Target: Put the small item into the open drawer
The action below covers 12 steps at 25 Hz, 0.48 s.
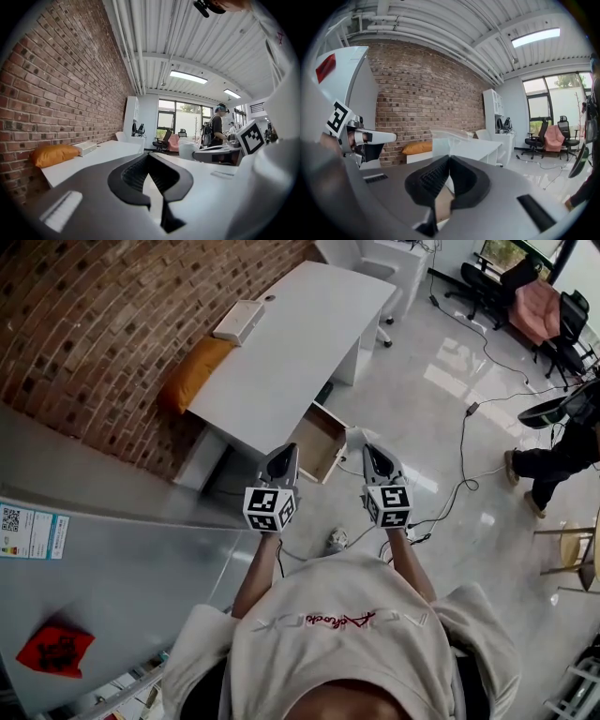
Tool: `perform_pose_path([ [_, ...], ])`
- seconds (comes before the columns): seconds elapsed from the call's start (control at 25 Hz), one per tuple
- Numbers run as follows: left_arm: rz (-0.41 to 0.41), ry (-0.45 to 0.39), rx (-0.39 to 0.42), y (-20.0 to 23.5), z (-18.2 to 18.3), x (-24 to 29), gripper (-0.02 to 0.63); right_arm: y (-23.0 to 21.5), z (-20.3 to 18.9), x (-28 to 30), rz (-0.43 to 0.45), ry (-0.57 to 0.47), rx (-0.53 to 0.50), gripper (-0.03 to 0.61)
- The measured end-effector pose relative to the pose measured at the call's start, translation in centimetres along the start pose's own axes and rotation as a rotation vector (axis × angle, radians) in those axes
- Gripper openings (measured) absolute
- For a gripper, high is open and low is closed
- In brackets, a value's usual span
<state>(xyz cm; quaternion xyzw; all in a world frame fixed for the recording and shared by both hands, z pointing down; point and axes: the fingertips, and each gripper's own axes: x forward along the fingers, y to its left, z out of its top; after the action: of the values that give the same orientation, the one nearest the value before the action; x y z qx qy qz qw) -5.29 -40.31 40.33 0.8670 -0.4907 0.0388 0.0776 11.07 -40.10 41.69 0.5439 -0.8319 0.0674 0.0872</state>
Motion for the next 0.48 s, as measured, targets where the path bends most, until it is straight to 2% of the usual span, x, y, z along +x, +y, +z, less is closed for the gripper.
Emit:
perform_pose_path([
  [0.48, 0.024, -0.009, 0.009, 0.6, 1.2, 8.5, 0.009, -5.6, -0.3, 5.9, 0.037, 0.012, 0.008, 0.012],
])
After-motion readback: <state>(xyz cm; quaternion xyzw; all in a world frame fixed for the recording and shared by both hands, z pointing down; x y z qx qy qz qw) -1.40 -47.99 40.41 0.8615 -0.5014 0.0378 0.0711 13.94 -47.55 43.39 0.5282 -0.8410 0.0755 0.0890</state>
